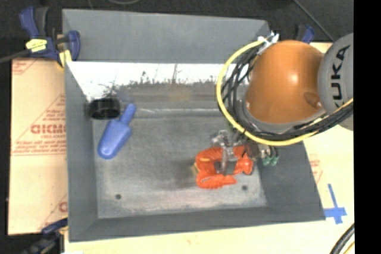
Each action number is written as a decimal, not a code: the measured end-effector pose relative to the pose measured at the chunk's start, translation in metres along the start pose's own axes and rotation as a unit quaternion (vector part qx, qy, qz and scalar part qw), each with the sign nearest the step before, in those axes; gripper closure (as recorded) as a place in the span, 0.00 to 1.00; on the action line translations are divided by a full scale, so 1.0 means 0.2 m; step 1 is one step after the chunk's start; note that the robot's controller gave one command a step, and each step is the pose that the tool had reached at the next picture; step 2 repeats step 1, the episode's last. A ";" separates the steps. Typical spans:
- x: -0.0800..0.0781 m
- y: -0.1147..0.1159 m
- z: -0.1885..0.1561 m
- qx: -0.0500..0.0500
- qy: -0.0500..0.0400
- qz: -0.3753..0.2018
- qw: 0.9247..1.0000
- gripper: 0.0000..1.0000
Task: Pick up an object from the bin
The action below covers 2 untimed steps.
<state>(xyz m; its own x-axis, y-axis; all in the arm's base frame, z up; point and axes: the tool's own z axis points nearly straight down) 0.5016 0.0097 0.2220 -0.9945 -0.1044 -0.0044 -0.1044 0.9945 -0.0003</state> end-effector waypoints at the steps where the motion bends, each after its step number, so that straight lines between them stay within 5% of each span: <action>1: 0.00 0.00 0.00 0.000 0.001 0.000 1.000 1.00; 2: 0.00 0.00 0.00 0.000 0.001 0.000 1.000 1.00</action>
Offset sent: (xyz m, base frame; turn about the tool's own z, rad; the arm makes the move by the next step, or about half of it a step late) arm 0.0133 0.0675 0.0071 -0.2588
